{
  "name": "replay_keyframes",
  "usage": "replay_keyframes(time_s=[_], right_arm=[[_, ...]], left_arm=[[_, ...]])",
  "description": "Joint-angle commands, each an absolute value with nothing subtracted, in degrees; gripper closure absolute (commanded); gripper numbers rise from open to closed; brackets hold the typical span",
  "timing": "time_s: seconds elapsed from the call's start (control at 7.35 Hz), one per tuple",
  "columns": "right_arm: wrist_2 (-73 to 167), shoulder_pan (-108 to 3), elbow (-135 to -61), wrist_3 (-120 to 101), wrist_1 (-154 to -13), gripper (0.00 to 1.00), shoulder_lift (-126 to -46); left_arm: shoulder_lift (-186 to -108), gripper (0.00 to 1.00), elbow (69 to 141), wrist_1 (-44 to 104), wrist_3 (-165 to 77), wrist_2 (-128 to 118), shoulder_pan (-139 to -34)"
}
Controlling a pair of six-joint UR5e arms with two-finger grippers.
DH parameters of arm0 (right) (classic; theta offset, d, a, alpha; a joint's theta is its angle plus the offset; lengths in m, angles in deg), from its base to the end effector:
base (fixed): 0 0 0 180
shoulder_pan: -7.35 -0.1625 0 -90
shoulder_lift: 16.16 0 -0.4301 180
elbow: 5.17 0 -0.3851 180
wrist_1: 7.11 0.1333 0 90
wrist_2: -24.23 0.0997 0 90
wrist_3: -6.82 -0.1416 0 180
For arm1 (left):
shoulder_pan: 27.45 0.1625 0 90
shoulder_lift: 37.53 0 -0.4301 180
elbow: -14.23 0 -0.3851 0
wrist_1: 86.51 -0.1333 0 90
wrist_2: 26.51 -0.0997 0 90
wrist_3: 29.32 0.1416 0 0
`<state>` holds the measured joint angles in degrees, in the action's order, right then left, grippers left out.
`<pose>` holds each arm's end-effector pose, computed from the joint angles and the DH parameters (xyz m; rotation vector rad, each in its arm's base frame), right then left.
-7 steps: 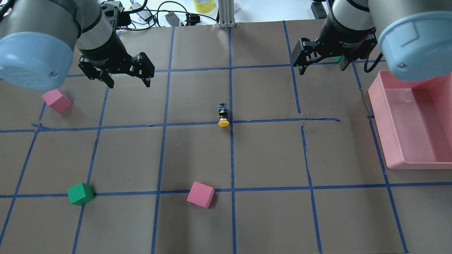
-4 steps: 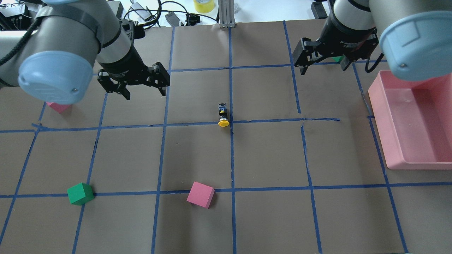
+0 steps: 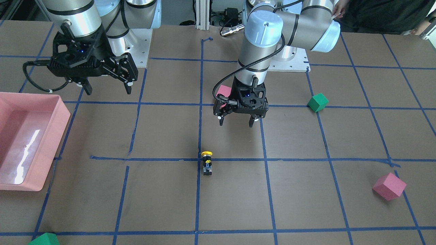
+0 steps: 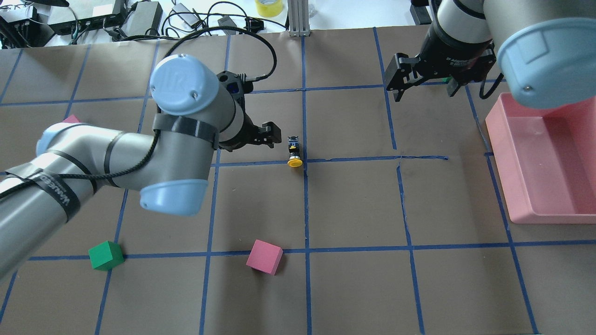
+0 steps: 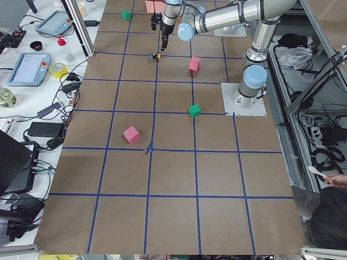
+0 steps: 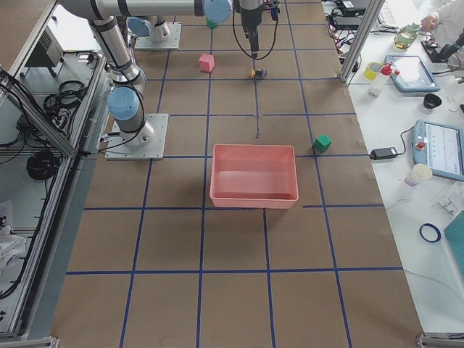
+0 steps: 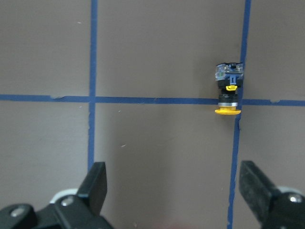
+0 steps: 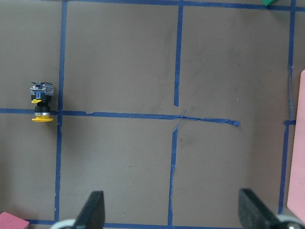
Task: Align button upright
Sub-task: 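Reach the left gripper down over the lying switch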
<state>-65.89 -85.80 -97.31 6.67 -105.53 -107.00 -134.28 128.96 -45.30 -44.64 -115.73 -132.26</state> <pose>0.1600 -0.4871 0.4557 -0.0818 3.1330 -0.1950 -0.2627 -0.4646 0.2830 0.0103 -3.0187 0.4384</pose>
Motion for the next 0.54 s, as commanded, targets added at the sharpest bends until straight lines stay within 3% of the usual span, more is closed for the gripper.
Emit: replay_keyframes(time_s=[0.0,0.41], right_arm=[[-65.9,-85.6,-97.3,6.6,-105.5,0.00,-107.0],[-66.0,-85.6,-97.3,6.6,-105.6,0.00,-107.0]], left_arm=[[-138.5,0.00,135.0,-61.2,-47.1,-123.2,-139.2],[-148.2,0.00,139.8,-83.0,-50.4,-129.5,-145.1]])
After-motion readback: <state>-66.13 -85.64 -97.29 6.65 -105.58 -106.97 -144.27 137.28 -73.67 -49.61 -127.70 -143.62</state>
